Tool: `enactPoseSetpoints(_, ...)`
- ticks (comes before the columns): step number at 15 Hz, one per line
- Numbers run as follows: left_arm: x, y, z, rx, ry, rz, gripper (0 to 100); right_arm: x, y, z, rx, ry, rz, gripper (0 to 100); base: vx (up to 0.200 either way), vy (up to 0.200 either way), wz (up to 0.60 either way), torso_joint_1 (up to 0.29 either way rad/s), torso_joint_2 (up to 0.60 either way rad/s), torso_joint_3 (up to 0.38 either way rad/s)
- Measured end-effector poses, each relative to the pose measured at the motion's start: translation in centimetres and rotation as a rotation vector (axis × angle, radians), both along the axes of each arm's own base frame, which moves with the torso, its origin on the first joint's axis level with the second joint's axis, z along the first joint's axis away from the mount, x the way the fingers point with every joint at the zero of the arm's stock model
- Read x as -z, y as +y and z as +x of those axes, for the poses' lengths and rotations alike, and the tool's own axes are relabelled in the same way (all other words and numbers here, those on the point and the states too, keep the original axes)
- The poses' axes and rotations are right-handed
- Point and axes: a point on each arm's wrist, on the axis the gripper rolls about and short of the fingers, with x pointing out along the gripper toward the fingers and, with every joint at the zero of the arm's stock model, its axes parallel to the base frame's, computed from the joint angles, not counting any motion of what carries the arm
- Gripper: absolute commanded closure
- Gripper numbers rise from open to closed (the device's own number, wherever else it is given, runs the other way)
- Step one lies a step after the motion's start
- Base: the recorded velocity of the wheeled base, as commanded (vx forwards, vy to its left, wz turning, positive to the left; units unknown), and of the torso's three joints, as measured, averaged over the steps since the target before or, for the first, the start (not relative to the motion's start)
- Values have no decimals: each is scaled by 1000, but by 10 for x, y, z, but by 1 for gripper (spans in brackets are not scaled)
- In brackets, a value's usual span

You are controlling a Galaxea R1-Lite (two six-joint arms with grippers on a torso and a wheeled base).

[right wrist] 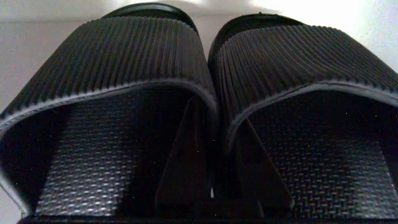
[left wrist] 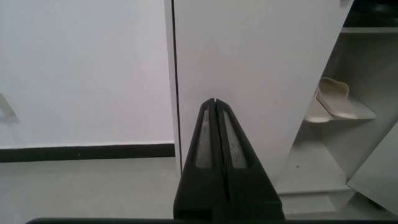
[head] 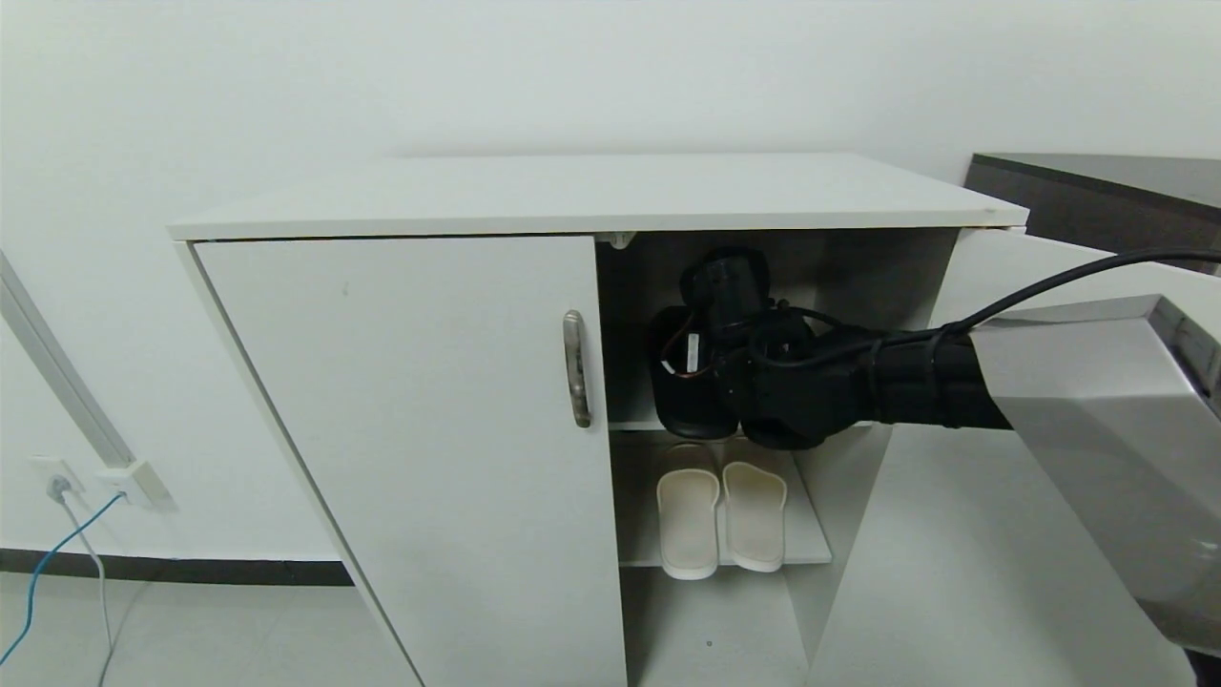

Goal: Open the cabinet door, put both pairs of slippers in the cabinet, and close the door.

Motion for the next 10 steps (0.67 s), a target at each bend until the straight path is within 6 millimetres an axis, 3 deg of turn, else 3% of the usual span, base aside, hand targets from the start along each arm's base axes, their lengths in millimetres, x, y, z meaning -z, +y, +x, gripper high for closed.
enactPoseSetpoints(5, 0, 0, 0, 0, 0, -1, 100, 5, -1, 16, 21, -12, -8, 100, 0, 0, 0, 0, 0, 0)
enactPoseSetpoints(10, 0, 0, 0, 0, 0, -1, 100, 6, -2, 19, 26, -4, -17, 100, 0, 0, 0, 0, 0, 0)
